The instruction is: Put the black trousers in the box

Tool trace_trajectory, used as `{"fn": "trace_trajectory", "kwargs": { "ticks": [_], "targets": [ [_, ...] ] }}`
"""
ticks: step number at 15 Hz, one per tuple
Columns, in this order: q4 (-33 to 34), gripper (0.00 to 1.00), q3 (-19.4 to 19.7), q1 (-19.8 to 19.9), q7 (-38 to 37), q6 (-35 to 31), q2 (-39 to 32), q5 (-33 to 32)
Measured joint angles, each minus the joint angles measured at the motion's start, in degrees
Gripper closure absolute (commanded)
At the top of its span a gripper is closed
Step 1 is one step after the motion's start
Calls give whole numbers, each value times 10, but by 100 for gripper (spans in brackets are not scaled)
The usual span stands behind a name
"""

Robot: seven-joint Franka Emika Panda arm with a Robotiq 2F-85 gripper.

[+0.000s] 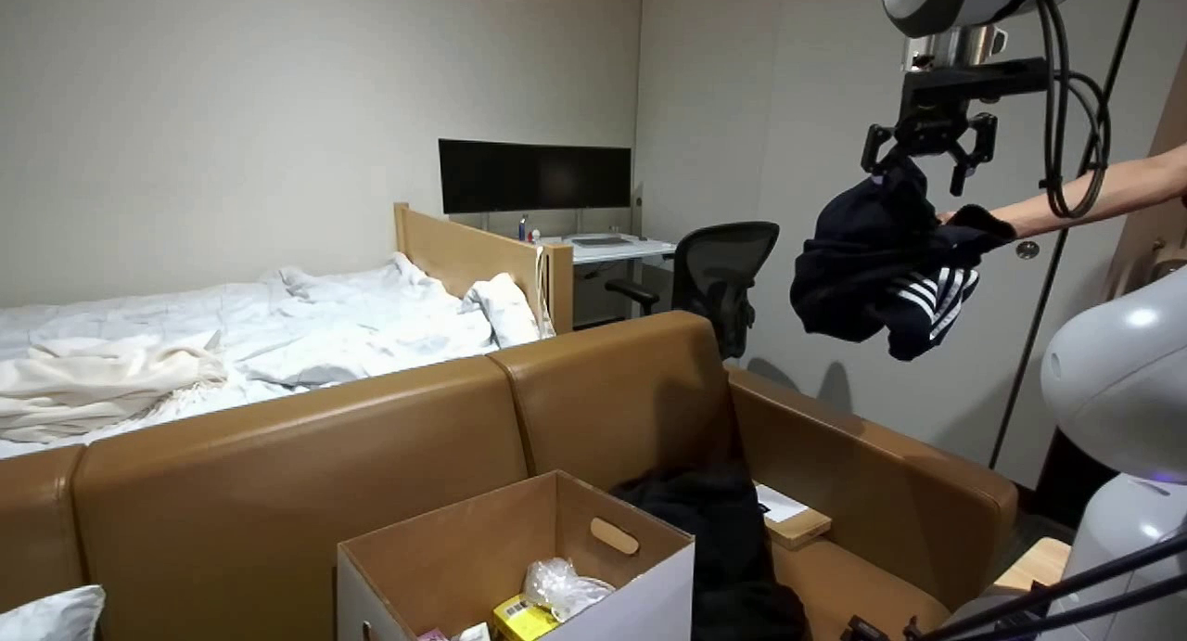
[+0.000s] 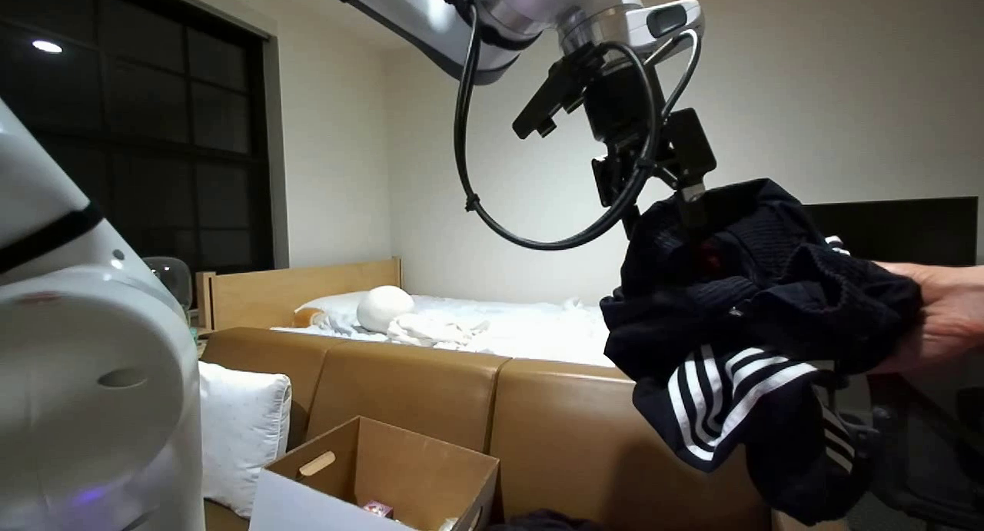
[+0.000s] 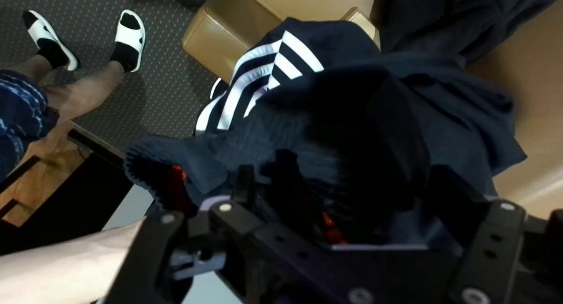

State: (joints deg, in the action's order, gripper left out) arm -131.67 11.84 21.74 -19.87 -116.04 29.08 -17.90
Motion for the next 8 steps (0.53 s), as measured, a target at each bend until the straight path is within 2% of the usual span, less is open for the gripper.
{"fn": "trace_trajectory", "kwargs": {
  "ticks": [7,8],
  "targets": [
    [46,0,-5,-26,23,11,-61,1],
    [46,25,-5,-32,27,10,-71,1]
  ]
}}
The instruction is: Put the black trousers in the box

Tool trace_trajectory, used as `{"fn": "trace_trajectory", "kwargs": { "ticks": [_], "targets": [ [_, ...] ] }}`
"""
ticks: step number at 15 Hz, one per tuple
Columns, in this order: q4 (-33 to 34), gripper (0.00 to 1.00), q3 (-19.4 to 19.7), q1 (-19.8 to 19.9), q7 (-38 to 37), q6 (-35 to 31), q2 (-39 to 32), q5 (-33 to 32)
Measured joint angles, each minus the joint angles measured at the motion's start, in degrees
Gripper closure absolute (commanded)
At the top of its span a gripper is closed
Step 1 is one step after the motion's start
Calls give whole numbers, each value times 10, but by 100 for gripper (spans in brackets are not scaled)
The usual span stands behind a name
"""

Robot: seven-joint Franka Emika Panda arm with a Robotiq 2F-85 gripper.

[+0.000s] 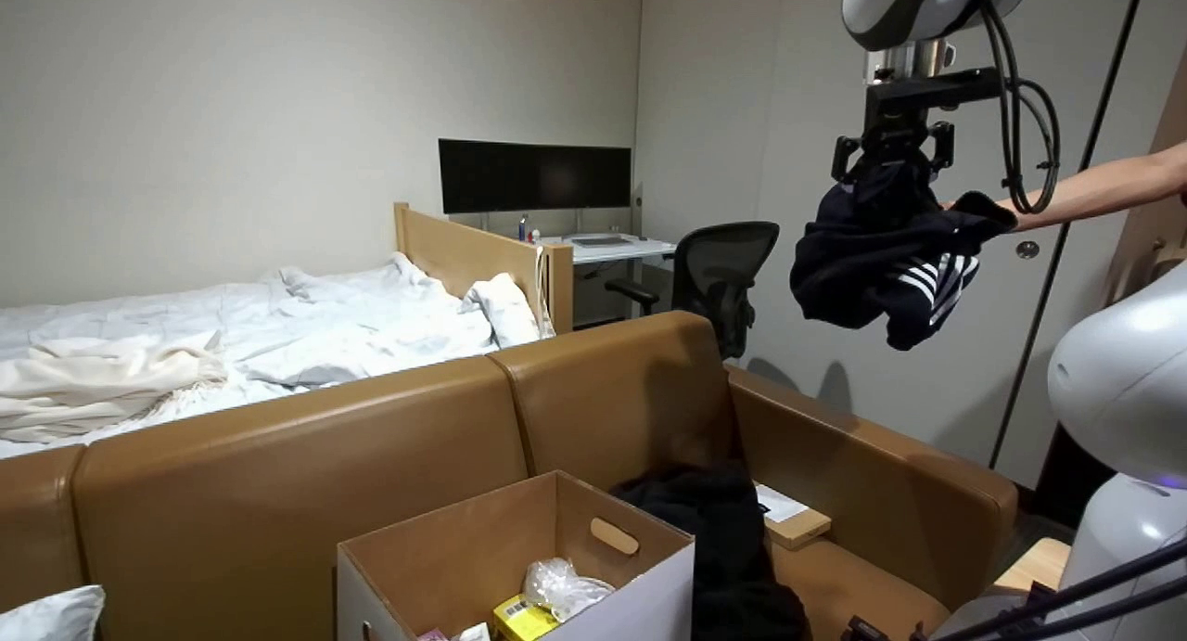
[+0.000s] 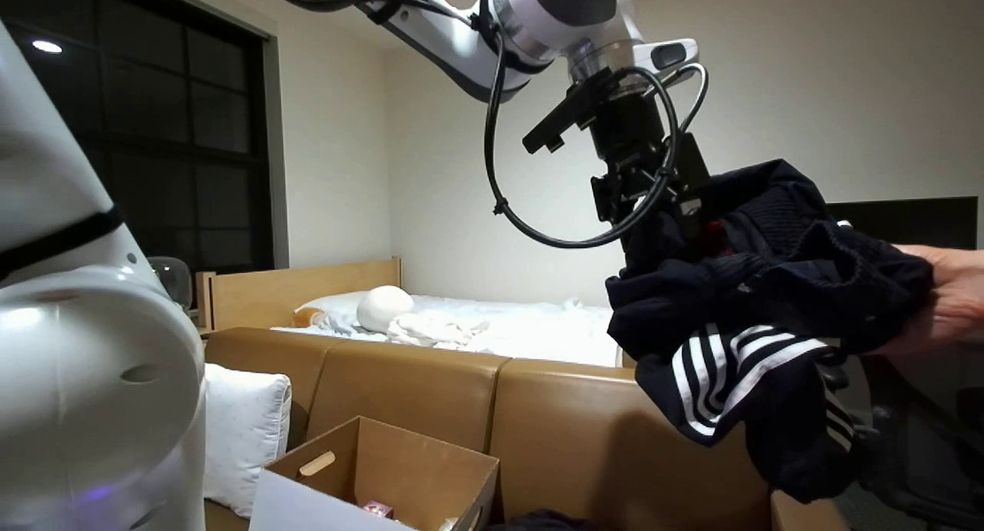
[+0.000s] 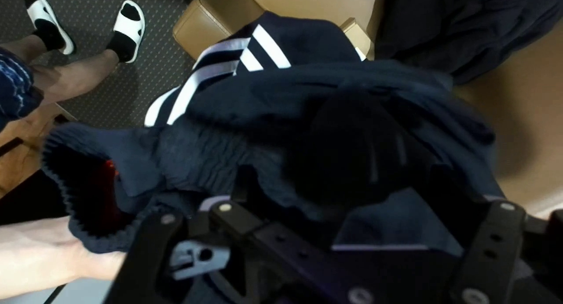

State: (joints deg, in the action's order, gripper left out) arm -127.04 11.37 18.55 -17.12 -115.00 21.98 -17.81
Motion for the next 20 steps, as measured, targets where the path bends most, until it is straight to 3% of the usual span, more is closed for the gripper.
{"fn": "trace_trajectory", "kwargs": {
  "ticks": [1,12,20],
  "targets": [
    [0,27,0,-5,2,-2,-9,0],
    [0,97,-9,-23,9,-6,-43,-2],
    [0,99,-24,-38,11,15,-32,-2]
  ]
}}
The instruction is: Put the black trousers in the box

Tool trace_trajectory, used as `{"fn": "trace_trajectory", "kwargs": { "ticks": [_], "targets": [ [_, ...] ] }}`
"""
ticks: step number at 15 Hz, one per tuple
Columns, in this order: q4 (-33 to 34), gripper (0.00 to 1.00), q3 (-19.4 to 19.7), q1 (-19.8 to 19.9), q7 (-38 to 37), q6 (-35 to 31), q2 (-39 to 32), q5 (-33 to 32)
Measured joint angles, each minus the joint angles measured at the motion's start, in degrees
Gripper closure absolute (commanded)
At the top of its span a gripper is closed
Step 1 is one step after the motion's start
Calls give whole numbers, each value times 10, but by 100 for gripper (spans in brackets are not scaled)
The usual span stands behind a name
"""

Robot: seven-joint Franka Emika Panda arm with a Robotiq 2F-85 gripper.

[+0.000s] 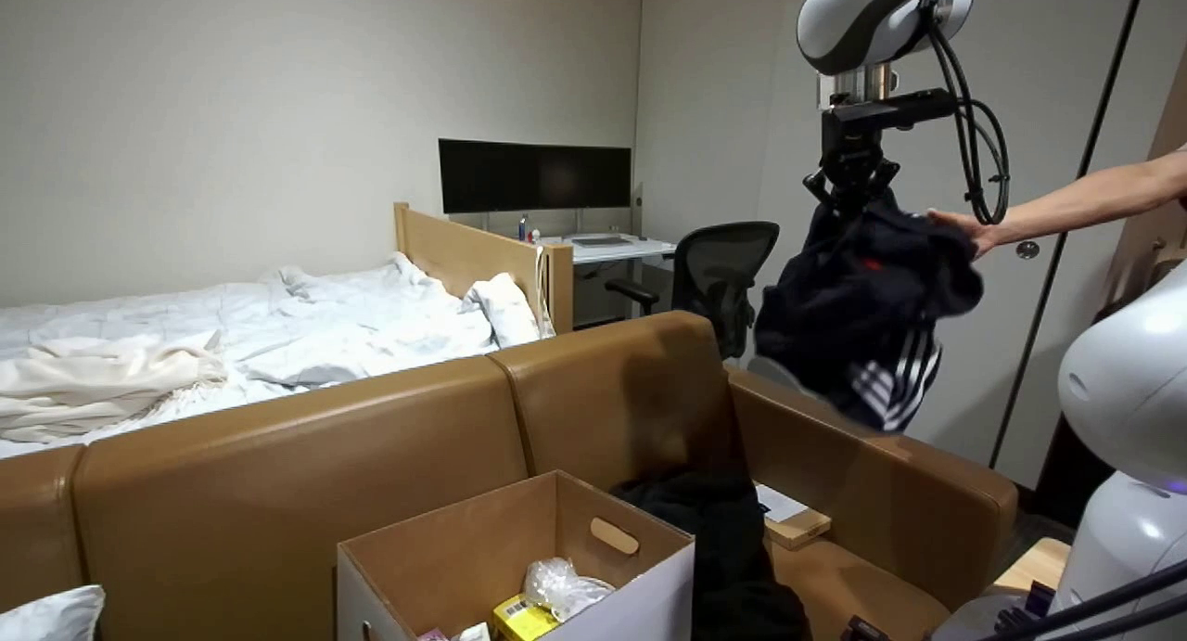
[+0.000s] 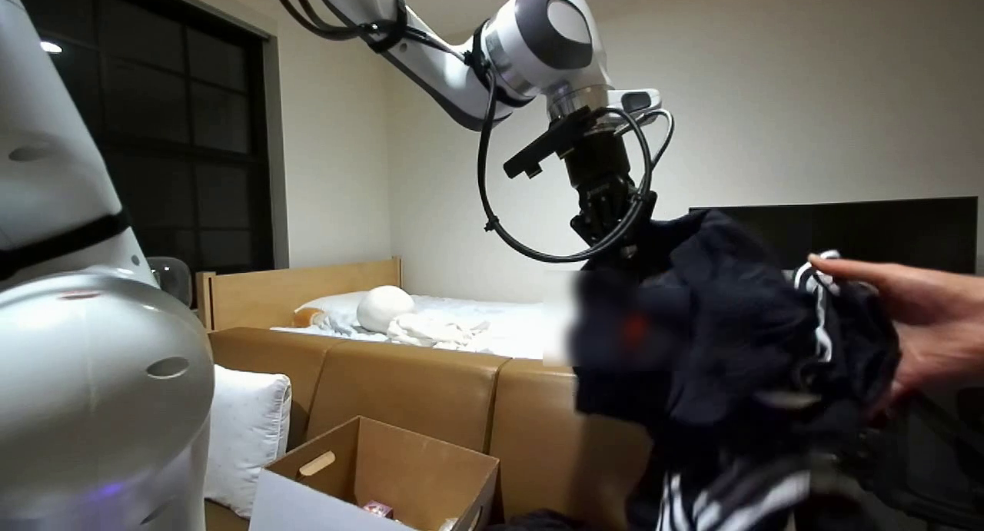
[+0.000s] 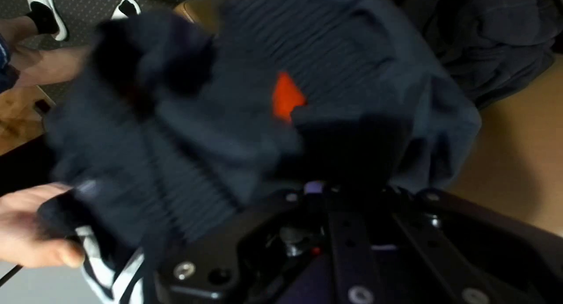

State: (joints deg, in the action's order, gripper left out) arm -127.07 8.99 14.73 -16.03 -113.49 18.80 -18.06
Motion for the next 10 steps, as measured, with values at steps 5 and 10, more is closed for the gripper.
{"fn": "trace_trajectory", "kwargs": {
  "ticks": [5,10],
  "targets": [
    [-8,99,-29,-16,0,59,50,0],
    [-6,99,-81,-43,0,159,166,0]
  ]
}}
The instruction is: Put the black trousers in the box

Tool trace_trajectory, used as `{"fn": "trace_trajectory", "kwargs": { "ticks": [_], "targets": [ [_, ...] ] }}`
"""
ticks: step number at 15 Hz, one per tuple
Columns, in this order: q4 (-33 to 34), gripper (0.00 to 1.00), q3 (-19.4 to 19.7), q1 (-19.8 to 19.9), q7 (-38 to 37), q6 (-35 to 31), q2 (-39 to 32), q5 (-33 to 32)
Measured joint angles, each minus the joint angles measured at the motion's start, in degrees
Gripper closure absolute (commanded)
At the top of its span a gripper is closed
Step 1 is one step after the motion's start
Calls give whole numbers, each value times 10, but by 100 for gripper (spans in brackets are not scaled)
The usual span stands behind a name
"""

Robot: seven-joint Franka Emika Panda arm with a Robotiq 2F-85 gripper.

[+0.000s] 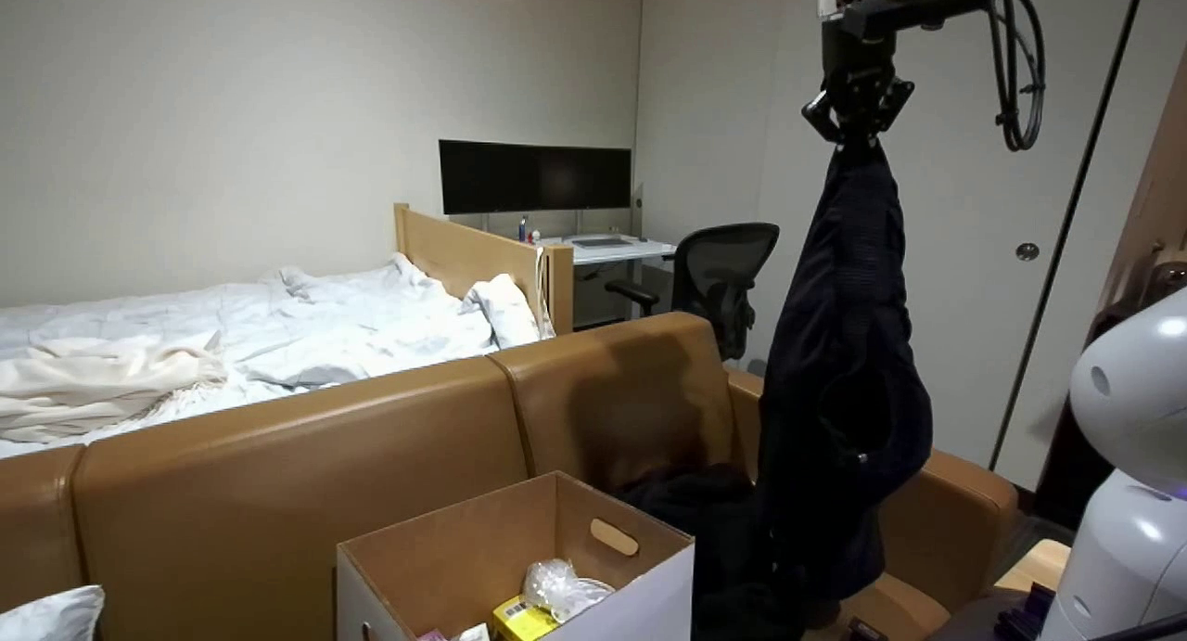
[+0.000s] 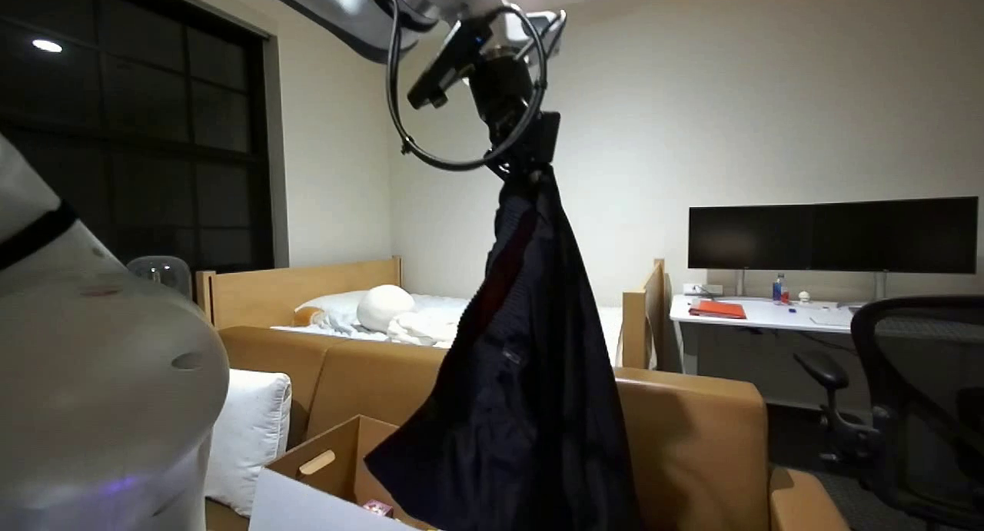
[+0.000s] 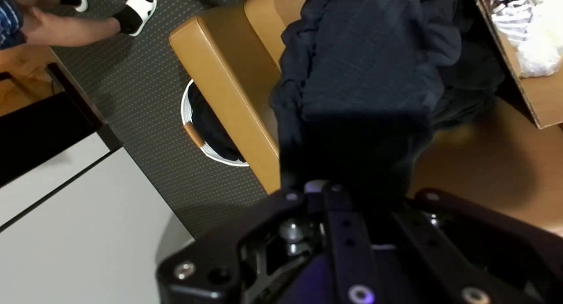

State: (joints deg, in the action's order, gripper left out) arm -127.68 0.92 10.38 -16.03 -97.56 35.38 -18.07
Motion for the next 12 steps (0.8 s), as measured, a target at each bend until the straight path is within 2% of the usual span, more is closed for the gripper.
{"fn": "trace_trajectory", "kwargs": {
  "ticks": [3,6,9,12],
  "targets": [
    [13,99,-38,-29,0,65,70,0],
    [33,99,-85,-64,0,111,106,0],
    [50,99,-134,-102,4,122,90,1],
    [75,99,-169,-132,16,115,23,0]
  ]
}}
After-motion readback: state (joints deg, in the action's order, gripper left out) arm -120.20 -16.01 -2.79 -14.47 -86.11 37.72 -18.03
